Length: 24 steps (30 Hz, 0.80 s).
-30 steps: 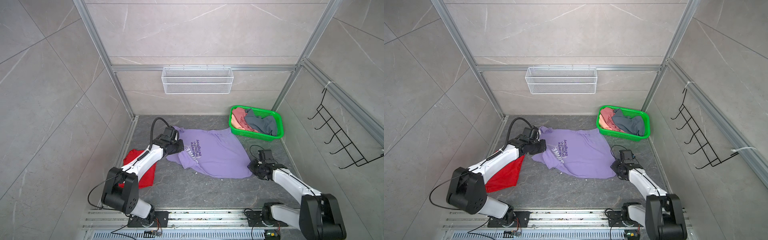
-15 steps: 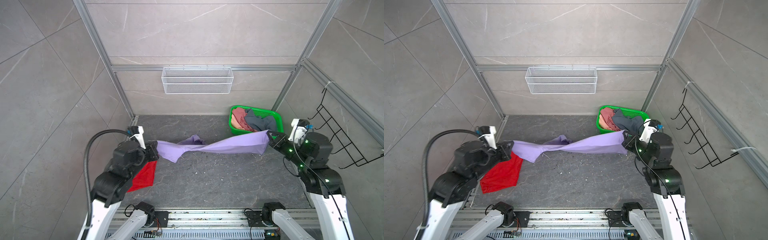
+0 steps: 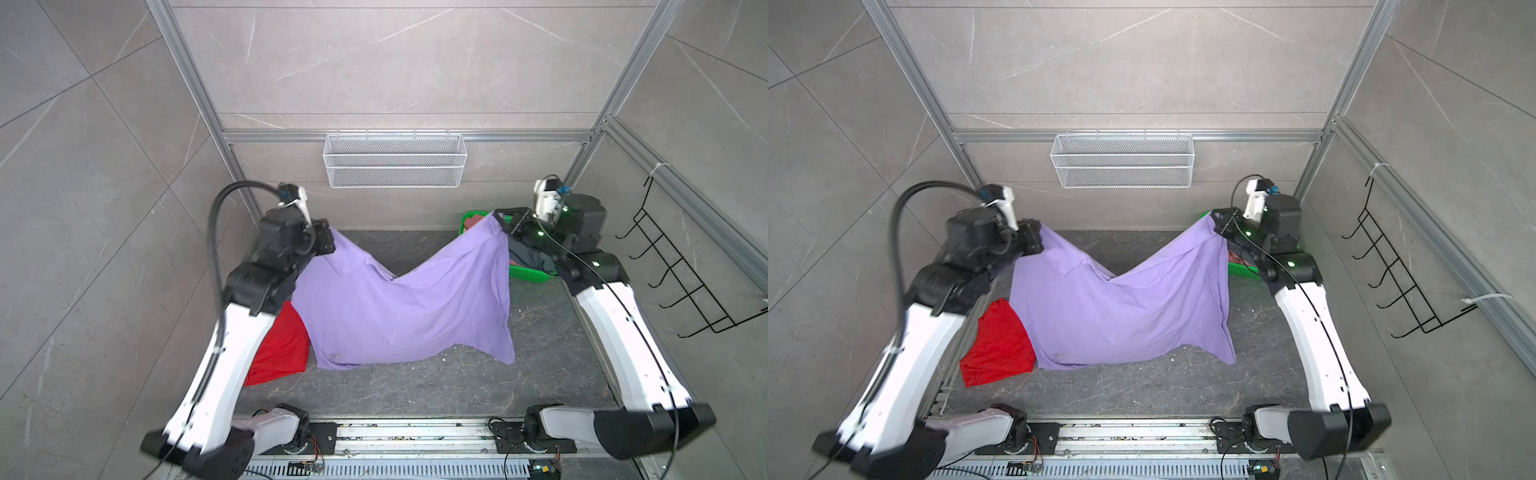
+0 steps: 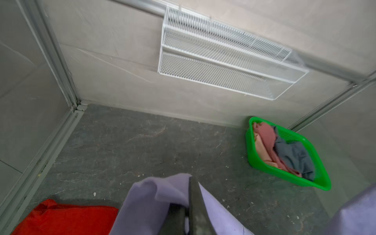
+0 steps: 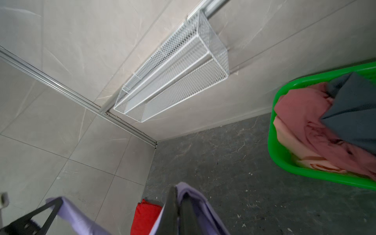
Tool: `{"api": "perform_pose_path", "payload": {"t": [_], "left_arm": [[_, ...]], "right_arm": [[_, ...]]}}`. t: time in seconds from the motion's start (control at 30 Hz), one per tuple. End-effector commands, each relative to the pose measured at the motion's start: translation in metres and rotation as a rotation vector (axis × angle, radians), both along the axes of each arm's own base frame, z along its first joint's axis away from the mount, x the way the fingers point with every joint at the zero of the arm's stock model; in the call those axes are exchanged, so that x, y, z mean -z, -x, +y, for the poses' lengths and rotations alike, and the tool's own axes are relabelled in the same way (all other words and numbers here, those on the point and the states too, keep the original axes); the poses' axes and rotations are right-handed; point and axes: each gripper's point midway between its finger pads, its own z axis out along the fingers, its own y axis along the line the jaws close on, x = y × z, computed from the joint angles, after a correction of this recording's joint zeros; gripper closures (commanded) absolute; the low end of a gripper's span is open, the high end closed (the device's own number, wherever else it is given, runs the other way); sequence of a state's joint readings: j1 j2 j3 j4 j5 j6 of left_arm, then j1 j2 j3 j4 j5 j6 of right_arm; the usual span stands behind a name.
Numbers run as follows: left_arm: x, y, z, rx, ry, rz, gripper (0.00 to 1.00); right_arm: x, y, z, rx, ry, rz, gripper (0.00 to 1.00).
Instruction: Fold and stack the t-shirts
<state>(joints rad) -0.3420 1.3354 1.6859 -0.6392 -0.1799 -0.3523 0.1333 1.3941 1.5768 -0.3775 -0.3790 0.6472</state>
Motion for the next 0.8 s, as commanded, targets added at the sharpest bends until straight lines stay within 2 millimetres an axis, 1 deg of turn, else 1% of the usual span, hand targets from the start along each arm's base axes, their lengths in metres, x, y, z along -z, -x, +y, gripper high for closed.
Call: {"api": "perform_pose_path", "payload": {"t": [0.0, 0.03, 0.07, 0.13, 0.2, 0.23, 0.27, 0.3, 0.33, 0.37, 0.4, 0.47, 0.5, 0.53, 0.6, 0.63, 0.67, 0.7, 0.77], "left_arm": [[-0.035, -0.039, 0.009, 0.006, 0.032, -0.08, 1.0], [-0.044, -0.048, 0.013, 0.014, 0.054, -0.084, 1.0], [-0.056, -0.053, 0.017, 0.024, 0.071, -0.097, 1.0], [-0.081, -0.05, 0.022, 0.025, 0.077, -0.139, 1.0], [-0.108, -0.035, 0.026, 0.028, 0.066, -0.196, 1.0], [-0.12, -0.024, 0.029, 0.029, 0.061, -0.224, 1.0], [-0.128, -0.013, 0.032, 0.027, 0.058, -0.241, 1.0], [-0.132, -0.003, 0.034, 0.025, 0.057, -0.252, 1.0], [-0.129, 0.006, 0.036, 0.025, 0.058, -0.247, 1.0], [-0.125, 0.017, 0.037, 0.024, 0.06, -0.243, 1.0], [-0.115, 0.023, 0.039, 0.022, 0.065, -0.228, 1.0], [-0.086, 0.034, 0.041, 0.016, 0.077, -0.173, 1.0], [-0.065, 0.04, 0.041, 0.012, 0.086, -0.128, 1.0], [-0.046, 0.045, 0.042, 0.004, 0.101, -0.085, 1.0], [0.005, 0.057, 0.04, 0.003, 0.141, 0.024, 1.0], [0.026, 0.062, 0.04, -0.006, 0.157, 0.071, 1.0], [0.055, 0.07, 0.041, -0.022, 0.18, 0.136, 1.0], [0.077, 0.078, 0.041, -0.037, 0.204, 0.186, 1.0], [0.13, 0.096, 0.039, -0.058, 0.259, 0.306, 1.0]], "right_arm": [[-0.043, -0.023, 0.016, -0.032, -0.039, -0.121, 1.0], [-0.05, -0.03, 0.016, -0.029, -0.046, -0.132, 1.0], [-0.059, -0.033, 0.017, -0.029, -0.053, -0.152, 1.0], [-0.085, -0.031, 0.015, -0.024, -0.059, -0.208, 1.0], [-0.107, -0.022, 0.013, -0.017, -0.057, -0.255, 1.0], [-0.119, -0.015, 0.011, -0.013, -0.052, -0.281, 1.0], [-0.129, -0.006, 0.009, -0.011, -0.046, -0.303, 1.0], [-0.135, 0.001, 0.008, -0.012, -0.038, -0.319, 1.0], [-0.136, 0.008, 0.005, -0.007, -0.029, -0.32, 1.0], [-0.133, 0.015, 0.004, -0.006, -0.016, -0.316, 1.0], [-0.125, 0.018, 0.003, -0.001, -0.007, -0.3, 1.0], [-0.099, 0.025, 0.0, 0.004, 0.01, -0.248, 1.0], [-0.079, 0.028, 0.0, 0.005, 0.02, -0.208, 1.0], [-0.063, 0.031, -0.001, 0.004, 0.027, -0.178, 1.0], [-0.017, 0.037, -0.002, -0.003, 0.048, -0.089, 1.0], [0.004, 0.04, -0.001, -0.012, 0.057, -0.051, 1.0], [0.032, 0.044, 0.0, -0.021, 0.067, 0.01, 1.0], [0.056, 0.048, 0.0, -0.028, 0.077, 0.064, 1.0], [0.113, 0.06, -0.004, -0.025, 0.101, 0.194, 1.0]]}}
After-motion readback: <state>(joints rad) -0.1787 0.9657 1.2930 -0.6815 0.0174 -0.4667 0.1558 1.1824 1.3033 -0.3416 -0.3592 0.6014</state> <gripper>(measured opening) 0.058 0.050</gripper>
